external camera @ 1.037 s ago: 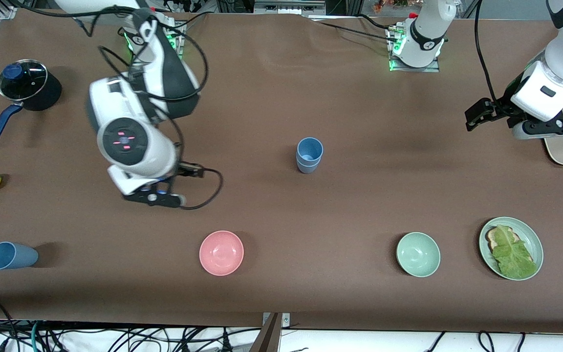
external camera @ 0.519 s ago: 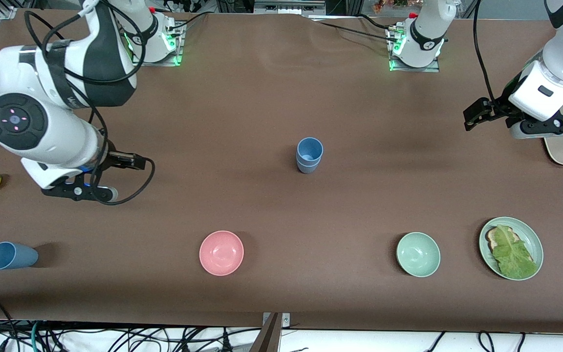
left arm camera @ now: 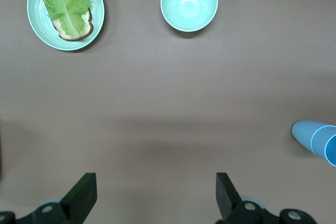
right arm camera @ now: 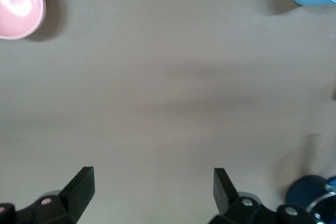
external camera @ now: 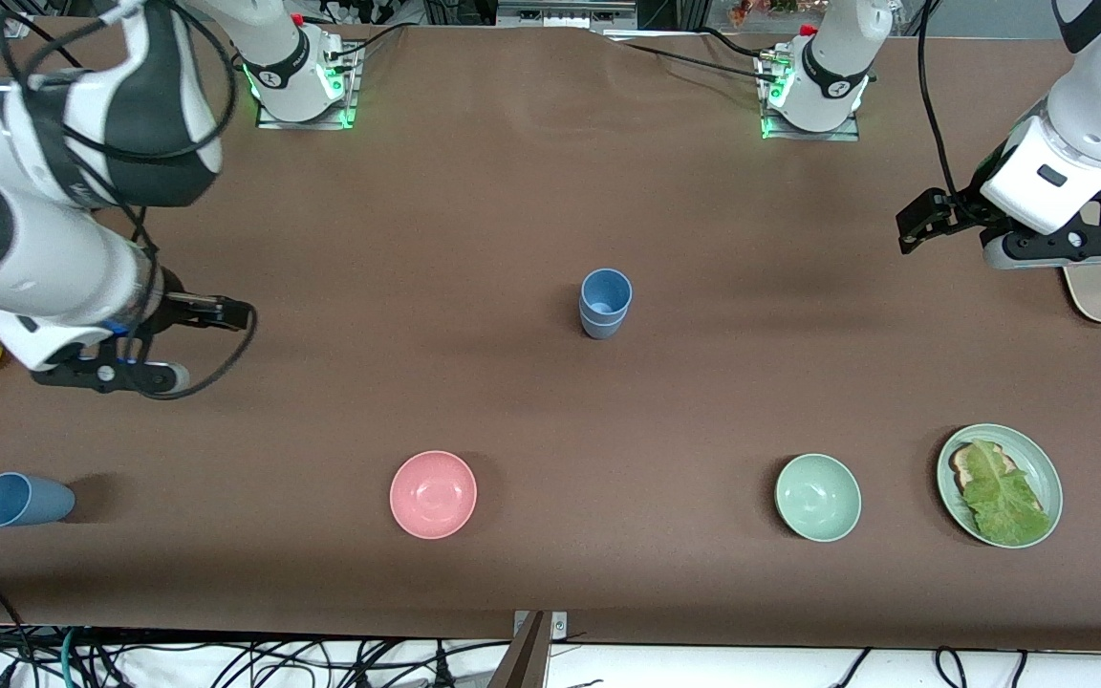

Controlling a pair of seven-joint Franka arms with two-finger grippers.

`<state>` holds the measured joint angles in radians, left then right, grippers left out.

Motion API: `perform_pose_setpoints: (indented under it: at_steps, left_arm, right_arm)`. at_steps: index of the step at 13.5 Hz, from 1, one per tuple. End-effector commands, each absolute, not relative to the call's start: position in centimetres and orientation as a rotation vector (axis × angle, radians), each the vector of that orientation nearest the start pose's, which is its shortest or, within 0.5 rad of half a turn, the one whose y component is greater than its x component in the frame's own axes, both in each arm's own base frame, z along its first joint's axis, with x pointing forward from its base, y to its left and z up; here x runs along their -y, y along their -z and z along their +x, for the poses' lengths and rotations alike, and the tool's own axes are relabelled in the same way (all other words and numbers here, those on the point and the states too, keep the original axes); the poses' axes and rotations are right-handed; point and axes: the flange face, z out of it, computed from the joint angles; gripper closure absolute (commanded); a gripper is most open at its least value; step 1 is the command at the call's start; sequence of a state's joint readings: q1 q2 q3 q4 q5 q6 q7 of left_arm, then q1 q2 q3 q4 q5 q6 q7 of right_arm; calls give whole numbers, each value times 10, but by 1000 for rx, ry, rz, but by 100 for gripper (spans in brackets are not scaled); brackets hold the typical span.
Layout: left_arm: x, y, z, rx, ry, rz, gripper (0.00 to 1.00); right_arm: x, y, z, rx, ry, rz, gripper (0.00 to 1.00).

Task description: Stack blue cups with both arms

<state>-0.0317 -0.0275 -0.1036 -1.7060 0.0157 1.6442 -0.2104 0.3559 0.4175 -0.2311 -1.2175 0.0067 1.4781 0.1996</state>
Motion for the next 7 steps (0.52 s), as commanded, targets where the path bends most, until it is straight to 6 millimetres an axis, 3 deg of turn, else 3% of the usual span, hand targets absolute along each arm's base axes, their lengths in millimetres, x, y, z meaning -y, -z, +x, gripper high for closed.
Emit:
perform_pose_setpoints:
  at_steps: [1,3,5,7]
  left_arm:
    - [68,-585,541,131,-57,-3122,0]
    - [68,-585,540,129,-61,-3122,0]
    - [66,-585,540,126,-66,-3121,0]
    - [66,-585,540,131,-64,-3121,0]
  right_arm:
    - [-57,-554,613,-135,-43,-3167,0]
    - [-14,-567,591,-216,-8,-3161,0]
    - [-8,-586,576,-233,-5,-3151,0]
    - [-9,-589,572,-233,-19,-3149,0]
